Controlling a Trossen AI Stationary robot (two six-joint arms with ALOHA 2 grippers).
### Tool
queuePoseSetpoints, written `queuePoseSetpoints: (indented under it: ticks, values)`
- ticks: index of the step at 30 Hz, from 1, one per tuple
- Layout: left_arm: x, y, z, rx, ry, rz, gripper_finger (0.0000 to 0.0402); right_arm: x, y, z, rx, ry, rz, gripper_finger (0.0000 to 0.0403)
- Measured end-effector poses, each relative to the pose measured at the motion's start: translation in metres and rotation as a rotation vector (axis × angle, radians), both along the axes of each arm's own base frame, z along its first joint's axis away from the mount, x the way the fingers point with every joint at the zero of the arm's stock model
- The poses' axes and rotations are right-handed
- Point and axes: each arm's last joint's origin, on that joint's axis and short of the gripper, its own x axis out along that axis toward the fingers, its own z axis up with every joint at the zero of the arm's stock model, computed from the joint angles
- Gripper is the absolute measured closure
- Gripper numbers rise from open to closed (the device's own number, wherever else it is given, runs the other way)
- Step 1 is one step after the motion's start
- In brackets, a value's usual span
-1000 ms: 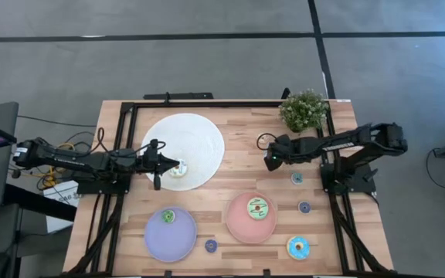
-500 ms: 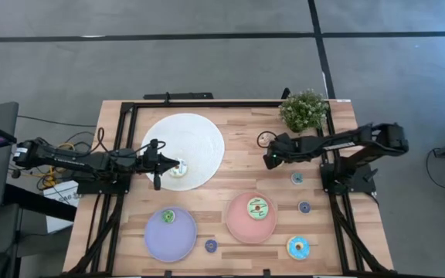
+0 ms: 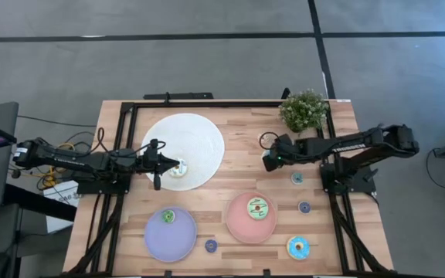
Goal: Pick & Place donuts
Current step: Put the top large blue donut on the pink plate
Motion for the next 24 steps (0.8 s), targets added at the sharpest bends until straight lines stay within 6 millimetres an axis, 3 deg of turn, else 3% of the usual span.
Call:
queuePoseSetpoints:
  ticks: [11,19,24]
  values:
    - [0.000,0.000,0.000,-0.016,-0.008,0.003,0.0401,0.024,0.065,0.028,0.048,-0.371,0.241,0.0287]
    - [0.000,0.000,0.000,-0.016,-0.004,0.004,0.0401,0.057,0.120,0.046,0.032,-0.389,0.348,0.0288]
    - [0.000,0.000,-0.001,-0.016,0.005,0.004,0.0401,0.083,0.150,0.047,0.032,-0.310,0.392,0.0288]
